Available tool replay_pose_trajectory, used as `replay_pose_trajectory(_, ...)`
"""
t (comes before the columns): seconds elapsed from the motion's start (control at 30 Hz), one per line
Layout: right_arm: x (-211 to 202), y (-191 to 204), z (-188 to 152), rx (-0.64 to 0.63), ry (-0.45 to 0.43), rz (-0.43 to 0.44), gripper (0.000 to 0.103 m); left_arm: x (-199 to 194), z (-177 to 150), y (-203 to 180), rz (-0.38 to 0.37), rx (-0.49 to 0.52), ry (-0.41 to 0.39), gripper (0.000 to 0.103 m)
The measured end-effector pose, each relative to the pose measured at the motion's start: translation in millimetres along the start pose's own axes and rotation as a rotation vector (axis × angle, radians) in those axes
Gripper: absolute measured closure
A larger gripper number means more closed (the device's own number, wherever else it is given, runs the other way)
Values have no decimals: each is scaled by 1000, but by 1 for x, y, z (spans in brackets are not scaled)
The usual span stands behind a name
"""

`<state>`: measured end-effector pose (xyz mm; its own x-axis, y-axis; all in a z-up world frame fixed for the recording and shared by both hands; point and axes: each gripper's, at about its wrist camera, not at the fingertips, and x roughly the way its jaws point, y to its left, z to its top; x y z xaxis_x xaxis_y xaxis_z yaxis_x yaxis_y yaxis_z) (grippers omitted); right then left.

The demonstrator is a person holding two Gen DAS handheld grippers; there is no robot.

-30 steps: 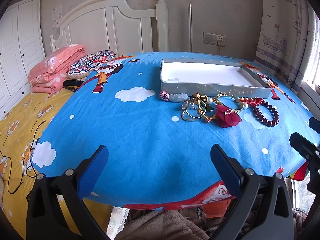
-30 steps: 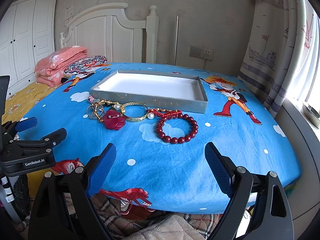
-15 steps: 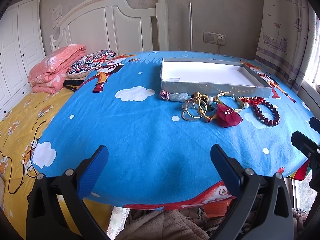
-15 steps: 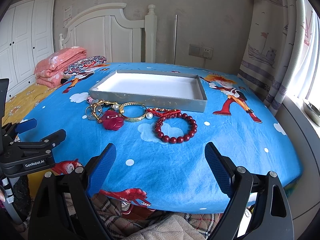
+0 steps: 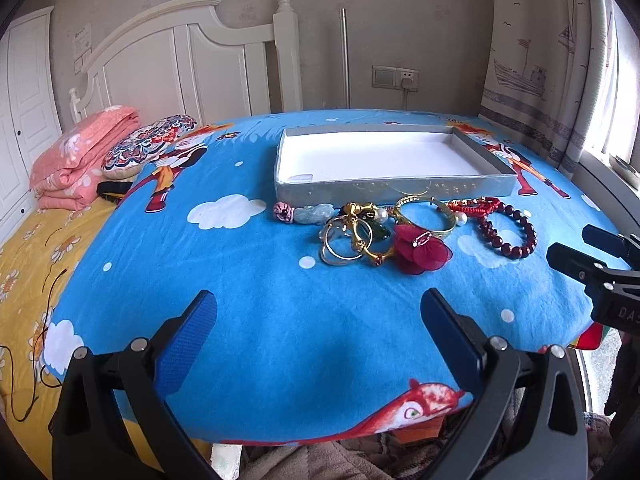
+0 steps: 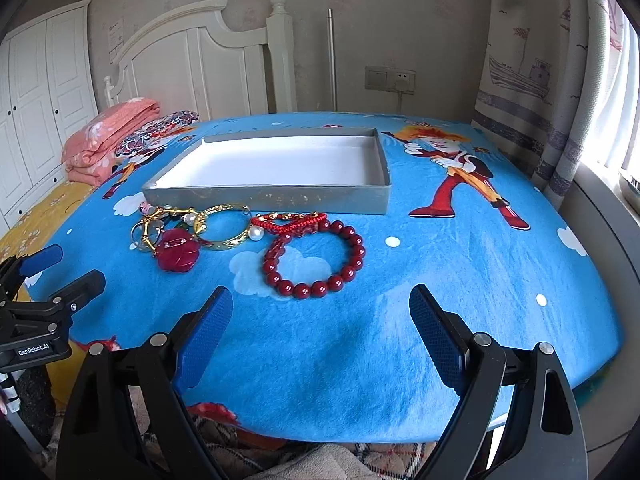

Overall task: Organize jewelry
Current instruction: 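Reach the right tool to the dark red bead bracelet and close on it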

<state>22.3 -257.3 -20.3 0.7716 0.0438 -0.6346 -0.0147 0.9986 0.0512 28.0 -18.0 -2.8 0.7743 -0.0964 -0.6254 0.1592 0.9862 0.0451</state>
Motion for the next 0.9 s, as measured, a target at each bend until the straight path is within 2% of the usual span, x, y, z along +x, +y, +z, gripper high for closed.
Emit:
replay_pose_trajectory(0.1,9,-4,2,17,1,-13,19,11,6,-5,-38,-17,18,5)
replay_pose_trajectory(0.27,14,-20,15,85,-18,-35,27,8,12,-25,-46,33,-57,8)
replay_pose_trajectory(0.33,22,-21,22,69,2,-44,33,10,14,-31,-54,44,-64,13)
replay_pose_trajectory(0.43,29,-10,27,51,36,19,48,13,13,-35,-72,44,-48,20)
replay_pose_trajectory(0.47,31,-2,27,29,45,44,49,14,11,-35,-75,45,-45,23)
replay_pose_trajectory(0.57,45,25,27,-56,102,78,56,15,8,-30,-73,33,-29,23)
replay_pose_trajectory(0.63,58,36,27,-83,141,69,66,16,6,-26,-80,29,-16,23)
replay_pose_trajectory(0.7,65,45,29,-123,131,13,69,15,3,-25,-97,42,-9,25)
replay_pose_trajectory(0.77,70,48,34,-126,137,5,72,16,0,-25,-119,49,0,25)
replay_pose_trajectory(0.9,73,54,35,-152,127,-11,88,27,0,-30,-159,54,53,36)
